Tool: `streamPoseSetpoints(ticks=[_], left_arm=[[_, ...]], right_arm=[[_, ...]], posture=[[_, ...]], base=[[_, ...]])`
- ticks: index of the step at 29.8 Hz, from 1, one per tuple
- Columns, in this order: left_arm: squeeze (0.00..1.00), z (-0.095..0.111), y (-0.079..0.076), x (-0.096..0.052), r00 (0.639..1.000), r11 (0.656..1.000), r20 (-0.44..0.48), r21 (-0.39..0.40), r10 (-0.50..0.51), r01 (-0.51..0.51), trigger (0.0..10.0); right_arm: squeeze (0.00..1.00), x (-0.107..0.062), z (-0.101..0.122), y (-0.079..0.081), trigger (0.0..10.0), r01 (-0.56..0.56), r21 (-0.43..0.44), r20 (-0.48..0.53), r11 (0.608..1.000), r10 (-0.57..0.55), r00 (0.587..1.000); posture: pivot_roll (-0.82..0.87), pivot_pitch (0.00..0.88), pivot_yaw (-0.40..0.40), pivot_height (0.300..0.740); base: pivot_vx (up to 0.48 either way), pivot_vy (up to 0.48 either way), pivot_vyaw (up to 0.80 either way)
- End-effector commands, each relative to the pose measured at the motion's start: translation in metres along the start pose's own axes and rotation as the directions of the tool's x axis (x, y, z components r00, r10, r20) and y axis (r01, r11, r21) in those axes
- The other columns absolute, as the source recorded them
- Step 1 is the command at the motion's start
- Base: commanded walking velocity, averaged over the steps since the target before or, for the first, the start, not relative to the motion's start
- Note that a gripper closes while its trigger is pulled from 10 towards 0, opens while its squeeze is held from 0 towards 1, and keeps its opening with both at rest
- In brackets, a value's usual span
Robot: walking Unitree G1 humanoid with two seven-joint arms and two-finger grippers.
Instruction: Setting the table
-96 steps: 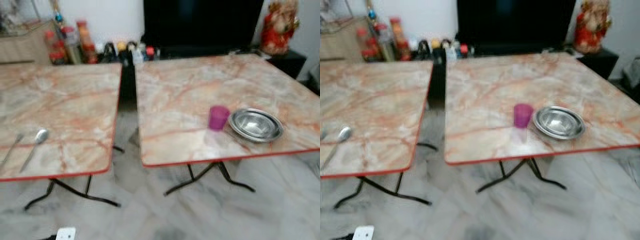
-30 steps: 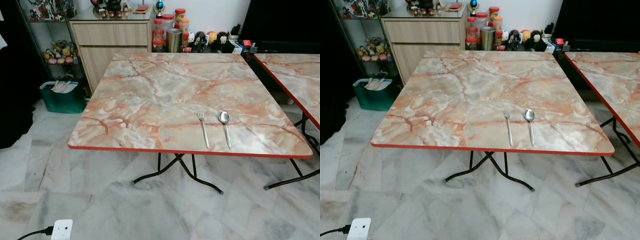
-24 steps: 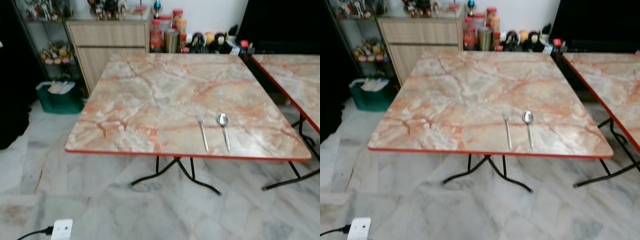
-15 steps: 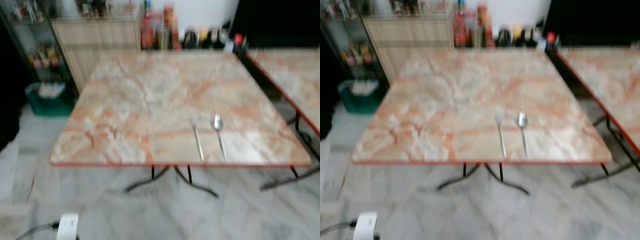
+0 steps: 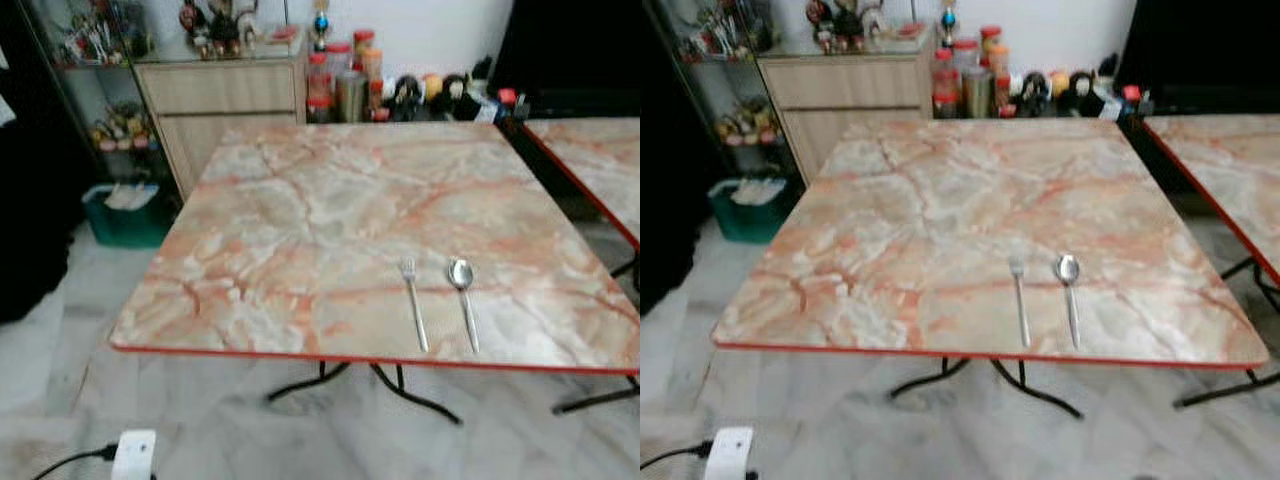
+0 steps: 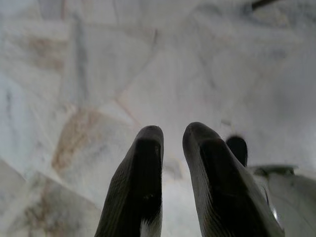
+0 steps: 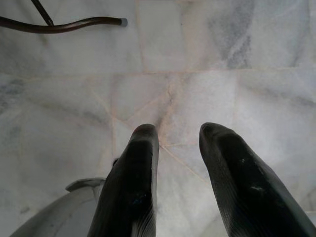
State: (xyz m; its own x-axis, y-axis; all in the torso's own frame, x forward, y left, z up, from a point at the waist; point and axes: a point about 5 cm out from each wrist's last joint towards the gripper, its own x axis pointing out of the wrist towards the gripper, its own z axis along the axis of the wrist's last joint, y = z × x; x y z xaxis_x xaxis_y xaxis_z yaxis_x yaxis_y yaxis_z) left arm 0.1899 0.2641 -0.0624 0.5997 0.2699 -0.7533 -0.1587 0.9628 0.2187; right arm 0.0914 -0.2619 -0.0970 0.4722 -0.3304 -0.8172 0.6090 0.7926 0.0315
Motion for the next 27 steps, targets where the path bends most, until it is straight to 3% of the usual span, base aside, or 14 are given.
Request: streamPoseSetpoints(ticks=[1, 27], left_arm=[[0.00, -0.0024, 0.0035, -0.0004, 1.000, 1.000, -0.012, -0.003, 0.008, -0.008, 10.0], [0.00, -0.0024, 0.0032, -0.0005, 1.000, 1.000, -0.008, -0.005, 0.011, -0.011, 10.0]], right_arm=[[0.00, -0.0025, -0.0067, -0.0057, 10.0, 0.016, -0.004, -0.019, 1.000, -0.016, 1.000], [0.00, -0.0020, -0.0051, -0.0054, 10.0, 0.016, -0.034, -0.018, 0.999, -0.017, 1.000]], posture=[[0.04, 0.050, -0.003, 0.740], [0.03, 0.061, -0.001, 0.740]], base=[[0.000, 0.000, 0.00], [0.216, 0.000, 0.00]])
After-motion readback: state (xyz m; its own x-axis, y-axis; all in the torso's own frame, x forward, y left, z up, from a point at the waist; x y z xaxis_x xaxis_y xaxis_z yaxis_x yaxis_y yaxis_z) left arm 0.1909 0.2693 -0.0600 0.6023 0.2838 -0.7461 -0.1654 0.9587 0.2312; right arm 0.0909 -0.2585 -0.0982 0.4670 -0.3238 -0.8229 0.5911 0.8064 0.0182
